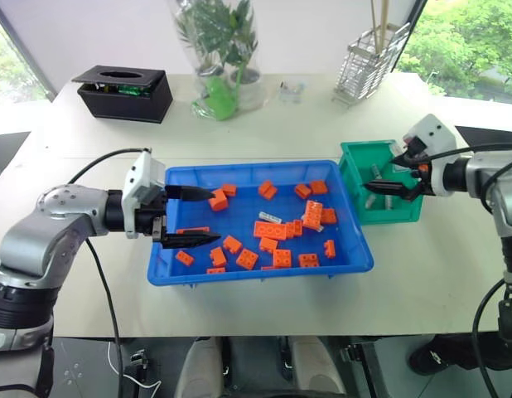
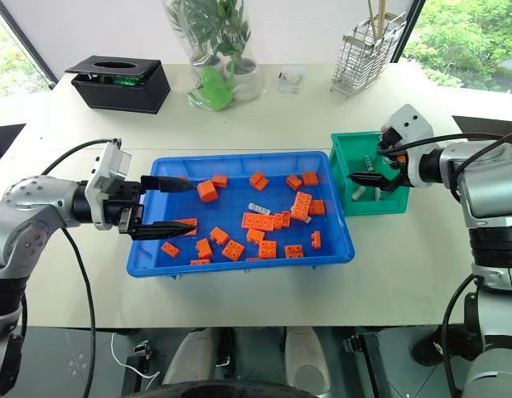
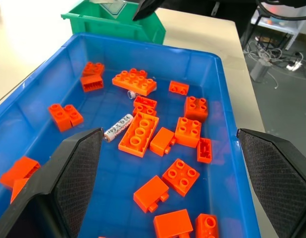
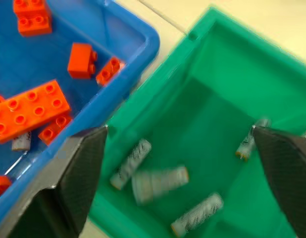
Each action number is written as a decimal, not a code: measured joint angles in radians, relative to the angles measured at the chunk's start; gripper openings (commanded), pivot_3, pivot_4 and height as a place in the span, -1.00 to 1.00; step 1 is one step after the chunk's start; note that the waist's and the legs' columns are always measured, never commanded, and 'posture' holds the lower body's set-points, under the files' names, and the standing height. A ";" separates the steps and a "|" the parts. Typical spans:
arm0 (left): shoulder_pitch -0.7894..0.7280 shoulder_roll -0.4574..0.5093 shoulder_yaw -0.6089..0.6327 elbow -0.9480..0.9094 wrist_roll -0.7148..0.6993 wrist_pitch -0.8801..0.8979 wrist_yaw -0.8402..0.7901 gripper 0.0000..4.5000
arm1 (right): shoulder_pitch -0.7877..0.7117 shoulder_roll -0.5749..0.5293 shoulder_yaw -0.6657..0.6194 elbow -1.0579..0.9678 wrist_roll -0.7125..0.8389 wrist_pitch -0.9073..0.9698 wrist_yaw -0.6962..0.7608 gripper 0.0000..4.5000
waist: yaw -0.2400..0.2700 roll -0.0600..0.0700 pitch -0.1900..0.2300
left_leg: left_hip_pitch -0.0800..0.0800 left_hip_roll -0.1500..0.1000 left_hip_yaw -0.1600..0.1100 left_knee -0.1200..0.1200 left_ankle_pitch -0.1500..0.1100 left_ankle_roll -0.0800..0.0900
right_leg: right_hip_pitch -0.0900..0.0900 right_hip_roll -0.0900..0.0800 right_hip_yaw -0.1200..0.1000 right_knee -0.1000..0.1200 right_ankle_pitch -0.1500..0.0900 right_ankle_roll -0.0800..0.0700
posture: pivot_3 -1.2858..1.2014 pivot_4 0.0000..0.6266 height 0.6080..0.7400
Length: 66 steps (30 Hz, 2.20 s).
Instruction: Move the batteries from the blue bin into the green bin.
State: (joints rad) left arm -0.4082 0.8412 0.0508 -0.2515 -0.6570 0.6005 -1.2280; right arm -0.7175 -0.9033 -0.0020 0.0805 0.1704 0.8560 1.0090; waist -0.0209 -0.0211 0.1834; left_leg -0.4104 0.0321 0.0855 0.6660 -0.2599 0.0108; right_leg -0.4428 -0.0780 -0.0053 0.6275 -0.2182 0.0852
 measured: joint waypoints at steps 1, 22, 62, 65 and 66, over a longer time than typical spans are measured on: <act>0.000 0.000 0.000 0.000 -0.001 0.000 -0.001 1.00 | -0.021 0.014 0.000 -0.011 0.015 -0.005 0.007 0.99 | 0.000 0.000 0.000 | 0.000 0.000 0.000 0.000 0.000 0.000 | 0.000 0.000 0.000 0.000 0.000 0.000 | 0.03 -0.52 0.93; 0.014 0.015 0.016 -0.034 -0.007 0.011 0.032 1.00 | -0.079 0.388 0.425 -0.013 -0.079 -0.102 -0.107 0.99 | 0.006 -0.001 0.000 | -0.002 0.000 -0.002 0.001 0.000 0.000 | 0.000 0.000 -0.001 0.001 0.000 0.000 | 0.03 -0.52 0.93; -0.040 -0.032 -0.027 -0.014 -0.009 0.017 0.039 1.00 | 0.029 -0.032 -0.027 -0.051 0.060 0.092 -0.082 -0.74 | 0.006 -0.001 0.000 | -0.001 -0.001 0.000 0.000 0.000 0.000 | 0.001 -0.001 -0.001 -0.001 0.000 0.000 | 0.03 -0.52 0.93; -0.053 -0.055 -0.039 -0.002 -0.004 0.012 0.034 1.00 | 0.071 -0.034 -0.029 -0.035 0.049 0.067 -0.107 -0.05 | 0.001 -0.001 0.000 | -0.001 0.000 -0.001 0.000 0.000 0.000 | 0.000 0.000 -0.001 0.000 0.000 0.000 | 0.03 -0.52 0.93; -0.061 -0.059 -0.041 -0.001 -0.002 0.008 0.031 1.00 | 0.072 -0.034 -0.027 -0.035 0.048 0.055 -0.113 0.14 | 0.000 -0.001 0.000 | -0.001 0.000 -0.001 0.000 0.000 0.000 | 0.000 0.000 0.000 0.000 0.000 0.000 | 0.03 -0.52 0.93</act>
State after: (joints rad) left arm -0.4689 0.7820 0.0100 -0.2529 -0.6591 0.6083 -1.1966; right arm -0.6453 -0.9368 -0.0293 0.0453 0.2183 0.9112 0.8961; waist -0.0204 -0.0222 0.1833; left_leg -0.4110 0.0318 0.0848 0.6664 -0.2599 0.0109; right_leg -0.4425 -0.0781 -0.0058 0.6275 -0.2181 0.0854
